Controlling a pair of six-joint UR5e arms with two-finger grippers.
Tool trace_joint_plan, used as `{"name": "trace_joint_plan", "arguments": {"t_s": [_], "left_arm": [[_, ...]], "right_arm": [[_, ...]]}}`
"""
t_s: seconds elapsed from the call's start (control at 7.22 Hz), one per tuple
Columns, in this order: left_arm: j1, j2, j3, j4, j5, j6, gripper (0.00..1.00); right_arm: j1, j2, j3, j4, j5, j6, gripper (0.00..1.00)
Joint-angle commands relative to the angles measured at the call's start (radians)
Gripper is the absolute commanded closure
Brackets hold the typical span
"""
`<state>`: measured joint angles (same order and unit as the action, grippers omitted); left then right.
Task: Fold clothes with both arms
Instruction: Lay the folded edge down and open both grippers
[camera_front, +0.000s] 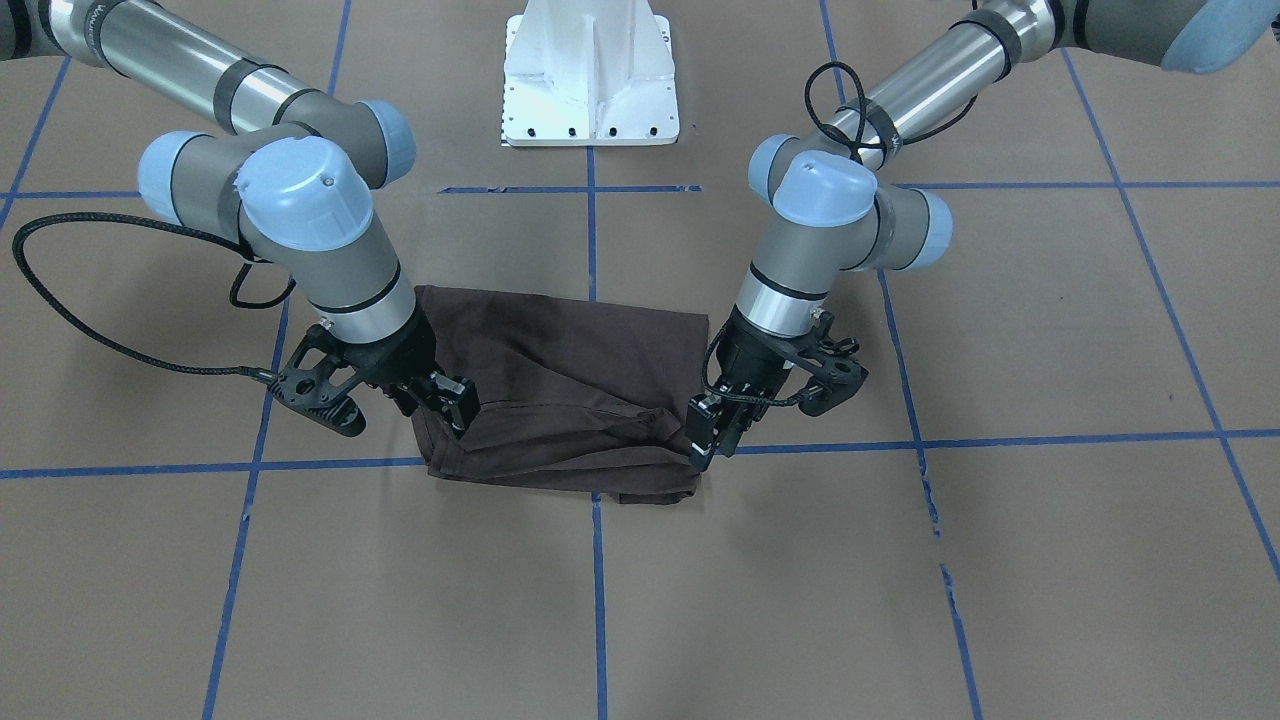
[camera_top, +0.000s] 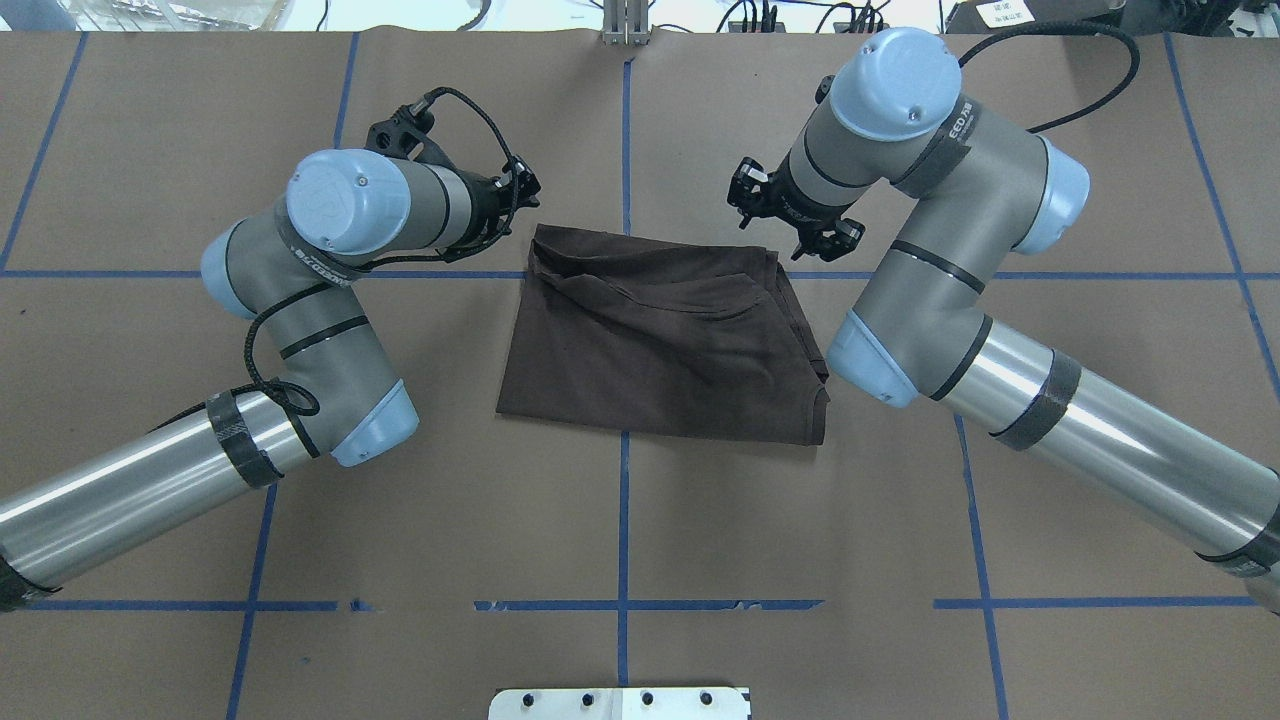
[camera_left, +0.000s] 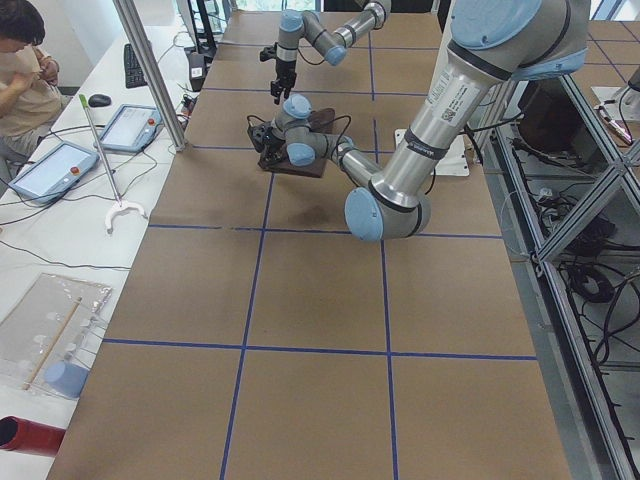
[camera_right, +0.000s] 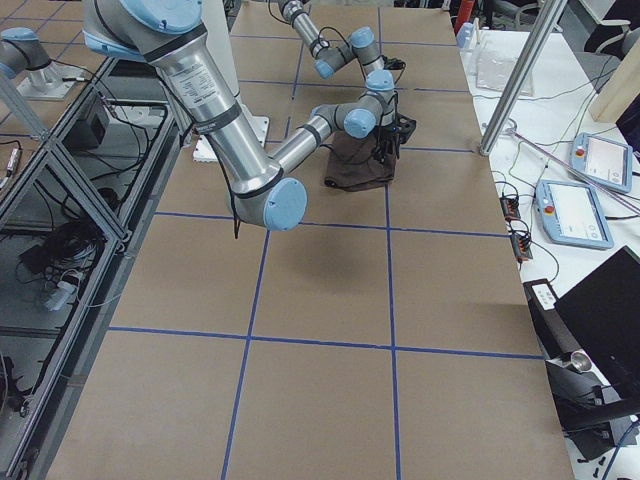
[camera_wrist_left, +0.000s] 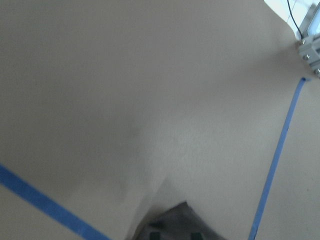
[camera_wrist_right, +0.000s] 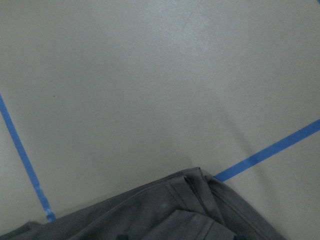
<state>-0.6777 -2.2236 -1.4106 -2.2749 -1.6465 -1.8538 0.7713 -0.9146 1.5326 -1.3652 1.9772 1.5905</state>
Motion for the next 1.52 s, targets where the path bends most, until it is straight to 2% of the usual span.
{"name": "trace_joint_plan", "arguments": {"t_s": [0.0, 0.14, 0.28, 0.42, 0.83, 0.97, 1.11, 1.25, 1.38], "left_arm": [[-0.005, 0.082, -0.134, -0.002, -0.057, -0.01, 0.29], [0.009, 0.084, -0.142, 0.002, -0.071, -0.024, 0.54], [0.074, 0.09, -0.119, -0.001, -0.066, -0.04, 1.0], [0.131, 0.058, -0.084, 0.009, -0.067, 0.011, 1.0], [0.136, -0.02, 0.027, 0.023, -0.073, 0.276, 1.0], [0.136, -0.071, 0.077, 0.029, -0.107, 0.291, 1.0], [0.132, -0.079, 0.116, 0.028, -0.11, 0.367, 1.0], [0.075, -0.103, 0.152, 0.014, -0.107, 0.393, 1.0], [0.002, -0.216, 0.338, -0.045, -0.107, 0.445, 1.0]], "right_arm": [[0.002, -0.003, 0.017, 0.006, 0.031, 0.009, 0.0], [-0.004, -0.022, 0.047, 0.006, 0.029, 0.011, 0.0], [-0.004, -0.058, 0.082, 0.006, 0.031, 0.009, 0.0], [-0.009, -0.066, 0.092, 0.006, 0.028, 0.011, 0.0], [-0.035, -0.073, 0.112, 0.005, 0.022, 0.02, 0.0], [-0.035, -0.076, 0.127, 0.002, 0.023, 0.023, 0.0], [-0.037, -0.09, 0.132, 0.003, 0.022, 0.023, 0.0], [-0.037, -0.092, 0.145, 0.0, 0.022, 0.023, 0.0], [-0.044, -0.099, 0.156, 0.0, 0.022, 0.032, 0.0]]}}
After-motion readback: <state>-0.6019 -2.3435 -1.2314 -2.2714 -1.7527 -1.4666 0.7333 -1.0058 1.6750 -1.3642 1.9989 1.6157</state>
